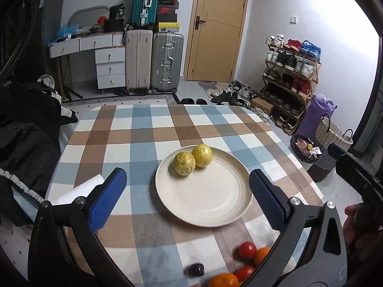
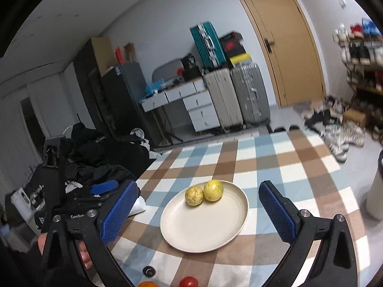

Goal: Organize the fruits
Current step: 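Lift both tools off the plate and move back toward the fruits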

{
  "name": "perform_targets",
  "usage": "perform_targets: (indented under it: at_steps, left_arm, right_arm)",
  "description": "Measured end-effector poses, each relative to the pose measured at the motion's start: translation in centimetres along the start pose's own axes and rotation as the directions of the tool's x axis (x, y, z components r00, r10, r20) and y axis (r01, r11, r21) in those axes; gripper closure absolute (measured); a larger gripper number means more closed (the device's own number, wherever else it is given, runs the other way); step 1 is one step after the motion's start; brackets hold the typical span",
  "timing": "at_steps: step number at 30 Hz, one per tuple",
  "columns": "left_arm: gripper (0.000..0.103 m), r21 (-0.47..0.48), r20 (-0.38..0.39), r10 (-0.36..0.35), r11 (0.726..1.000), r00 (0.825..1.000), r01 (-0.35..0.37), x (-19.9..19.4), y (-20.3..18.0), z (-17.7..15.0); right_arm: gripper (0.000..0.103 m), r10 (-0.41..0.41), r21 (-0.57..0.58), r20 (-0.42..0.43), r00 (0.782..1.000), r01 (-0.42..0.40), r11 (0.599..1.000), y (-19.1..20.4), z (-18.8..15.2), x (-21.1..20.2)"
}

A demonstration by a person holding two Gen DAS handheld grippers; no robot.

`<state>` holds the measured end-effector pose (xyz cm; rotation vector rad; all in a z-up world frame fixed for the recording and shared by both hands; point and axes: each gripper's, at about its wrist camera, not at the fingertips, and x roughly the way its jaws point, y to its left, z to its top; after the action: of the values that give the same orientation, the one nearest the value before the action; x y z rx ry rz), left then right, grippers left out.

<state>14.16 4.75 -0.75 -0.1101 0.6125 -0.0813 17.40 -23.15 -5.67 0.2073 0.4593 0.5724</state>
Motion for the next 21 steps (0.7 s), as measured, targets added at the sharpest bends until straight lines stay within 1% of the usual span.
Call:
perform_targets:
  at_steps: [4, 10, 13, 15, 17, 21]
  left_arm:
    - [0.001, 0.004, 0.003, 0.018, 1.0, 1.0, -0.018, -1.9, -0.4, -1.5]
    - [0.001, -0.003, -0.032, 0.024, 1.0, 0.999, -0.024, -3.2, -0.2, -4.4]
    - [0.001, 0.007, -0.055, 0.032, 0.999, 0.998, -0.032, -2.6, 0.0, -5.8]
    - [0.001, 0.01, -0.083, 0.025, 1.0, 0.996, -0.024, -2.0, 0.2, -6.7]
    - [0.001, 0.012, -0.099, 0.027, 1.0, 0.995, -0.026, -1.9, 0.2, -7.6]
    - [0.001, -0.001, -0.133, 0.017, 1.0, 0.991, -0.017, -0.4, 0.7, -8.5]
  right_arm:
    - [0.0, -0.031, -0.05, 0.026, 0.999, 0.033, 0.998, 1.9, -1.0, -1.9]
    - [0.0, -0.087, -0.143, 0.053, 0.995, 0.093, 0.985, 4.5, -3.5, -4.4]
    - [0.0, -0.118, -0.194, 0.065, 0.991, 0.129, 0.972, 5.7, -4.6, -5.0]
    - [0.0, -0.145, -0.23, 0.07, 0.987, 0.157, 0.96, 6.4, -5.5, -5.3]
    - [0.0, -0.152, -0.241, 0.068, 0.986, 0.164, 0.956, 6.7, -6.2, -5.5]
    - [0.0, -0.158, -0.233, 0.054, 0.986, 0.166, 0.958, 6.7, -7.3, -5.6]
